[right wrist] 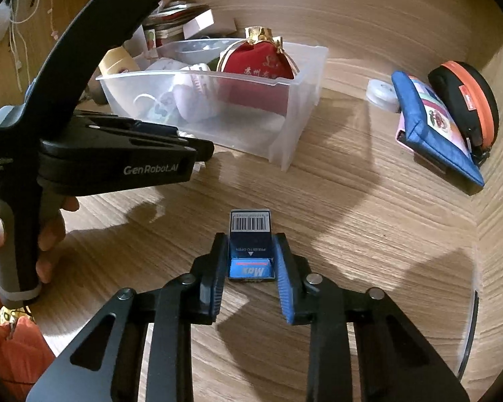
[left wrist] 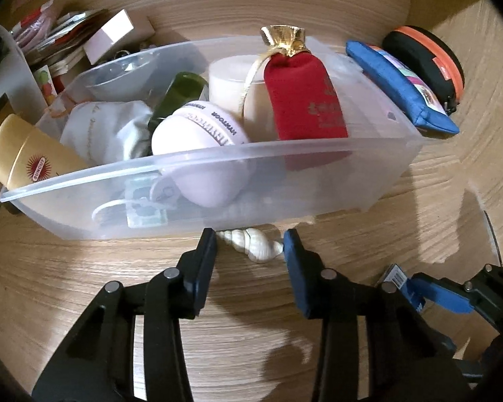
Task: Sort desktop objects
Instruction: 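Grasp the blue Max card box with the right tool while the left tool grasps the white seashell, then lift the card box and seashell and carry both over the box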
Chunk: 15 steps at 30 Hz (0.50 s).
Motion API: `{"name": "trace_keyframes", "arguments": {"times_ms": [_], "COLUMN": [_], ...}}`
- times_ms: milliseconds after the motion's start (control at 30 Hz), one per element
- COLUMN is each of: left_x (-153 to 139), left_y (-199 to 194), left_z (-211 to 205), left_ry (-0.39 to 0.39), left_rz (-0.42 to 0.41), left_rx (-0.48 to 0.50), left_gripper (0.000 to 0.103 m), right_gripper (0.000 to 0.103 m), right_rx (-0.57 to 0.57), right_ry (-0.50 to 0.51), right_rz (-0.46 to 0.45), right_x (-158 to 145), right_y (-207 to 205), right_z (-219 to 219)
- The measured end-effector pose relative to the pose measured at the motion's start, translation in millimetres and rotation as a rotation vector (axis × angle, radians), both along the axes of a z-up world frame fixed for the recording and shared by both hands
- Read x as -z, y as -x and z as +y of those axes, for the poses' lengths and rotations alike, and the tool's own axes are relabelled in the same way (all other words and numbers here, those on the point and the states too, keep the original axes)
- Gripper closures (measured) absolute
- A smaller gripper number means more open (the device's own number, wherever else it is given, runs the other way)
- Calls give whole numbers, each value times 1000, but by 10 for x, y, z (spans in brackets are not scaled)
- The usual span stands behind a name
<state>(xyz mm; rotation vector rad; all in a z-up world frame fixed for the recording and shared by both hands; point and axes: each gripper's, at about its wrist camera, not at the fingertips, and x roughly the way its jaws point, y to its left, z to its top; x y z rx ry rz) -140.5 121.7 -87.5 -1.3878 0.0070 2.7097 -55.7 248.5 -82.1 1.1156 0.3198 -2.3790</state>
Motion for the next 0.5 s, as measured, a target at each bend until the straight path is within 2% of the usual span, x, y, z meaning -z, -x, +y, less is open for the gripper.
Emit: {"name": "trace_keyframes", "arguments": {"times_ms": [267,400,500], "left_x": [-15,-32,-78], "left_y": [-167,-289,-377], "left_z": [-115,-263,-353], "left_ry": [-58,-116,-118], "left_rz": [-2,-13,5], "left_rx": [36,44,45], "left_gripper": [63,63,63], "right_gripper": [78,78,78], "right_rx": [56,86,107], "right_ry": [56,66,82], "right_rz": [-6,3,-5], "right_x": [-87,-160,-194], "right_y": [21,51,68], "right_z": [50,35,6]}}
